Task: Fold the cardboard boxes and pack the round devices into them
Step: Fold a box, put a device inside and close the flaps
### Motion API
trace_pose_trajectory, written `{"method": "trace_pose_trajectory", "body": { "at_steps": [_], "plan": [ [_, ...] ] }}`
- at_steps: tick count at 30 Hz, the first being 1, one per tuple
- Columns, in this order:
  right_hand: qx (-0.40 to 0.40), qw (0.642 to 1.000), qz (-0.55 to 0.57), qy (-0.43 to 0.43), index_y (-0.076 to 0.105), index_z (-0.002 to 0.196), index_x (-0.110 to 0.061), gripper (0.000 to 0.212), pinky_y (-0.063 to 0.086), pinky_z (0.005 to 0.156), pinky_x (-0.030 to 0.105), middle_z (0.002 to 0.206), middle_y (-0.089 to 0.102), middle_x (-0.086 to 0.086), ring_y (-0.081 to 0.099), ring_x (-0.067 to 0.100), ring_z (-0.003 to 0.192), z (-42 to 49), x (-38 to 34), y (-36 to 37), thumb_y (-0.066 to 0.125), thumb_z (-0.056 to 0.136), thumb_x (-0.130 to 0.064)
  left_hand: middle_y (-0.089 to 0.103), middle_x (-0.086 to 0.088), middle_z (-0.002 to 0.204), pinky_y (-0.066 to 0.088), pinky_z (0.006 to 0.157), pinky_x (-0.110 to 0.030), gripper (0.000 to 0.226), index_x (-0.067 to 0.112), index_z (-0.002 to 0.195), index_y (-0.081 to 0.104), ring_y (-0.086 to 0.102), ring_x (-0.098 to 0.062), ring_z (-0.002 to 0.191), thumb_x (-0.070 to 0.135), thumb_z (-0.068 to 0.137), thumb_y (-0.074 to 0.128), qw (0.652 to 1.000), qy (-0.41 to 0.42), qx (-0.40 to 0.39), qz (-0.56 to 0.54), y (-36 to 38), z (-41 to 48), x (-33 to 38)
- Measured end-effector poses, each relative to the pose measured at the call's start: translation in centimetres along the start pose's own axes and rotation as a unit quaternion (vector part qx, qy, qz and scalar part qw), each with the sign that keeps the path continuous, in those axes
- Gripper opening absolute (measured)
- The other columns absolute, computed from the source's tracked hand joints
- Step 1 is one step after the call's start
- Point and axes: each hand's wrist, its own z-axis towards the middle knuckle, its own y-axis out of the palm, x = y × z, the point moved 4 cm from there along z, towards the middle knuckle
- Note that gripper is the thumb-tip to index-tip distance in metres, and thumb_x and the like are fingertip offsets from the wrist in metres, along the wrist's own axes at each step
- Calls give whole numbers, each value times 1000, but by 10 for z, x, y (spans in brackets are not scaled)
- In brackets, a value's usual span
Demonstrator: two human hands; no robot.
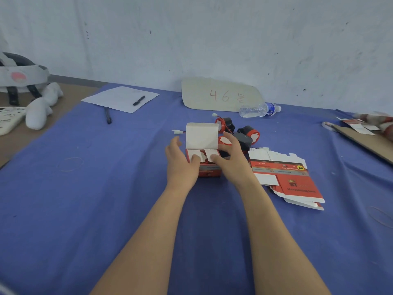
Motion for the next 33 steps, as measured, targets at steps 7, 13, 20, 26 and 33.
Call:
{"method": "trace_pose_trajectory", "body": {
  "at_steps": [7, 13, 20, 26, 33],
  "plan": [
    [-40, 999, -7, 9, 20, 150, -29, 70, 45, 76, 15, 133, 53, -8, 54, 11, 111, 1, 1, 0, 59, 93, -17, 53, 17, 111, 45, 84, -27, 42, 40, 114, 47, 52, -9, 105, 6, 90, 49, 996, -28, -42, -68, 1, 5, -2],
    [-48, 998, -28, 36, 50, 132, -25, 42, 45, 75, 23, 127, 59, -6, 56, 13, 110, 3, 4, 1, 60, 91, -22, 51, 15, 113, 45, 83, -27, 40, 26, 126, 50, 51, -8, 103, 7, 91, 51, 998, -18, -28, -54, 1, 5, -2],
    [7, 999, 16, -28, 62, 105, -26, 27, 46, 73, 17, 107, 64, -7, 59, 11, 99, 2, -1, 5, 57, 89, -5, 58, 9, 103, 41, 60, -17, 31, 33, 82, 52, 53, -14, 83, 4, 92, 47, 998, 5, -35, -51, -2, 5, 1],
    [-162, 985, -64, 11, 59, 121, -44, 37, 44, 90, 21, 119, 57, -17, 54, 6, 109, -5, 2, -5, 60, 90, -23, 60, -13, 115, 52, 82, -37, 41, 21, 86, 63, 59, -30, 104, -3, 92, 31, 999, -27, -20, -25, -5, 5, -3],
    [-79, 994, -78, -4, 46, 137, -34, 46, 40, 84, 17, 135, 50, -4, 51, 10, 117, -1, 11, -11, 59, 93, -31, 60, 2, 108, 46, 68, -15, 9, 28, 94, 62, 59, -8, 86, 23, 94, 54, 993, -34, -76, -78, 1, 1, 1]
  ]
}}
